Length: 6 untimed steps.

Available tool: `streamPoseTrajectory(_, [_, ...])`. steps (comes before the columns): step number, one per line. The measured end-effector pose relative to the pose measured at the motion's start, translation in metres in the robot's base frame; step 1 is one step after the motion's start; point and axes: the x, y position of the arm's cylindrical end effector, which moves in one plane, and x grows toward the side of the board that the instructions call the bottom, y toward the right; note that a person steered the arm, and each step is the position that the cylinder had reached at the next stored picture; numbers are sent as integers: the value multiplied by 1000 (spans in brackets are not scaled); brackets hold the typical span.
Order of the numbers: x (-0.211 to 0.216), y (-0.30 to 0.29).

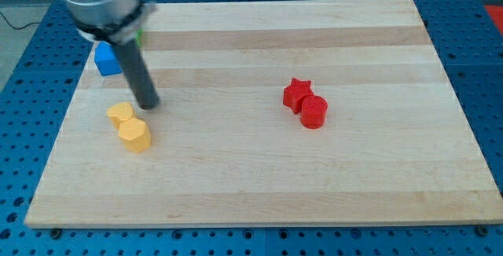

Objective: Push the yellow blocks slightly towards the top

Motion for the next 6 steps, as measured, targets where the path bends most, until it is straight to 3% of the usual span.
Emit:
streamPoseTrajectory(1, [55, 30])
streamPoseTrajectory(2, [73, 13])
streamPoseTrajectory(4, [45, -64])
streamPoseTrajectory(6, [44, -70])
